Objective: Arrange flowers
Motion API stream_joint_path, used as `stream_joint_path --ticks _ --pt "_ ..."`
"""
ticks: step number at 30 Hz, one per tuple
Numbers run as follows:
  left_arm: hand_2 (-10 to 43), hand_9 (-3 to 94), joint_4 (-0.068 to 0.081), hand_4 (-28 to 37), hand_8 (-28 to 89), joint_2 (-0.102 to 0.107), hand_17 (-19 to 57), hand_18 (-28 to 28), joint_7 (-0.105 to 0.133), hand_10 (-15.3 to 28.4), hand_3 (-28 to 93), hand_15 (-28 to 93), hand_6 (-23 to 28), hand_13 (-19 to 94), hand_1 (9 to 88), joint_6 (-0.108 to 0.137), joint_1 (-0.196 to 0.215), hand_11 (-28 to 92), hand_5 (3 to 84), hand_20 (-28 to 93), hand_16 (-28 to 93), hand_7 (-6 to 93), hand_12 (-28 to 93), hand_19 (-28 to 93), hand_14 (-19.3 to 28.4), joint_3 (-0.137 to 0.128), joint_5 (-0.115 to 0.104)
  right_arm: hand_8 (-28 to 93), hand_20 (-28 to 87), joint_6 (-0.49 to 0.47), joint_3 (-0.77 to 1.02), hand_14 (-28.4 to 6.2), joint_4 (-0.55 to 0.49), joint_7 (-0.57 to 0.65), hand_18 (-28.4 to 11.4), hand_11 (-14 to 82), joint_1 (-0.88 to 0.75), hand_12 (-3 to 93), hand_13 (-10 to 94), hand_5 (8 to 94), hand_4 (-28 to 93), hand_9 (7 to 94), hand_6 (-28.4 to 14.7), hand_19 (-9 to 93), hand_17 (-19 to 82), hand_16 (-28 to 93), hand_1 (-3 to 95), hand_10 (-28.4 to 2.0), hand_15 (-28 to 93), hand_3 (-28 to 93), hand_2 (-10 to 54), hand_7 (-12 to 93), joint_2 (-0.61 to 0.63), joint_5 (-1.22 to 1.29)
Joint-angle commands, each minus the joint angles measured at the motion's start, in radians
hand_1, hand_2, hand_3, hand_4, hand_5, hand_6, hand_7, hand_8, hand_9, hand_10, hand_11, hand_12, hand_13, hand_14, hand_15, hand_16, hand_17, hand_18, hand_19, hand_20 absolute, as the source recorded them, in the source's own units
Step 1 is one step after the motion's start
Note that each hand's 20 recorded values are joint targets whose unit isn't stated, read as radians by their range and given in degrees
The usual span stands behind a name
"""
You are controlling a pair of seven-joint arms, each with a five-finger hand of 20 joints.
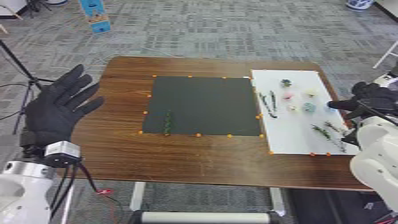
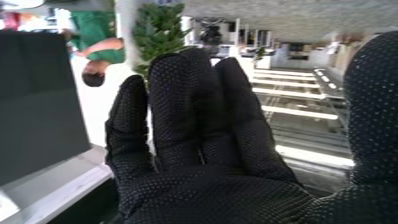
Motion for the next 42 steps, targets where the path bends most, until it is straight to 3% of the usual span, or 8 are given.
stream_joint_path --ticks 1,9,10,13,17,28,37,42 --pt "-9.2 25.1 -0.009 -28.3 -9 -0.006 -7.5 26.5 -0.006 11.0 69 17 2.5 22 22.1 0.005 0.026 16 28.1 0 3 16.1 15 45 14.1 -0.015 0.001 -8 51 -0.026 0.169 -16.1 -0.093 0.032 -23.3 37.8 -0.310 31.2 44 51.1 -28 53.3 -5.6 74 17 29 28.5 -15.2 75 63 -9.5 27 -0.003 -0.036" --pt "-9.2 25.1 -0.013 -28.3 -9 -0.004 -7.5 26.5 -0.014 11.0 70 17 2.5 22 22.0 0.000 0.032 16 28.1 0 3 16.1 15 45 14.1 -0.017 0.002 -10 51 -0.099 0.216 -14.9 -0.100 0.038 -23.2 42.0 -0.374 34.2 50 55.9 -28 59.1 -4.0 77 20 32 38.3 -14.3 76 52 -9.5 34 -0.027 -0.015" --pt "-9.2 25.1 -0.013 -28.3 -9 -0.003 -7.5 26.5 -0.013 11.0 70 17 2.6 22 21.9 0.002 0.032 16 28.4 0 3 16.4 15 45 14.1 -0.018 0.003 -10 51 -0.099 0.207 -14.7 -0.093 0.039 -23.1 42.3 -0.369 34.4 50 56.1 -28 59.3 -3.8 77 20 32 42.5 -14.2 76 45 -9.5 34 -0.027 -0.019" --pt "-9.1 25.1 -0.016 -28.3 -9 -0.004 -7.5 26.5 -0.011 10.9 69 17 2.7 22 22.0 0.003 0.040 16 28.9 0 3 17.4 15 45 14.0 -0.026 0.004 -10 52 -0.111 0.186 -13.0 -0.071 0.044 -21.2 42.3 -0.356 35.8 52 58.1 -9 61.3 -2.7 78 22 35 57.3 -13.2 75 -7 -9.5 33 -0.029 -0.014" --pt "-9.2 25.1 -0.015 -28.3 -9 0.000 -7.5 26.5 -0.013 10.9 70 17 2.6 21 22.0 0.001 0.037 17 28.7 0 3 17.5 15 45 14.0 -0.028 0.002 -8 54 -0.126 0.148 -11.4 -0.018 0.069 -18.8 41.2 -0.324 37.5 53 60.4 -5 63.3 -2.0 76 22 37 62.4 -12.4 75 -22 -8.8 31 -0.029 -0.030" --pt "-9.3 25.2 -0.015 -28.3 -9 -0.003 -7.5 26.5 -0.013 11.0 70 17 2.4 21 21.8 0.002 0.048 16 28.4 0 3 17.3 15 45 14.1 -0.033 0.001 -11 50 -0.100 0.080 -12.3 0.029 0.056 -22.1 44.2 -0.281 35.6 55 62.9 -28 66.8 -1.6 80 25 36 44.9 -12.7 75 51 -9.5 37 -0.038 -0.013" --pt "-9.1 25.2 -0.018 -28.3 -9 -0.009 -7.6 26.5 -0.016 11.0 70 17 2.3 22 21.9 0.006 0.046 17 28.4 0 3 17.4 15 45 14.0 -0.029 0.002 -11 51 -0.094 -0.009 -12.1 0.048 0.033 -22.0 43.9 -0.189 36.0 55 62.5 -28 66.6 -1.4 80 25 37 44.3 -12.6 75 54 -9.5 37 -0.043 -0.012" --pt "-9.1 25.1 -0.020 -28.3 -9 -0.016 -7.6 26.5 -0.016 11.0 69 17 2.4 22 21.9 0.013 0.047 16 28.4 0 3 17.3 15 45 14.1 -0.030 0.001 -12 50 -0.112 -0.037 -12.0 0.066 0.041 -22.0 44.3 -0.163 35.3 56 63.2 -28 67.2 -1.1 81 25 36 36.3 -12.6 75 70 -9.5 38 -0.054 -0.006"
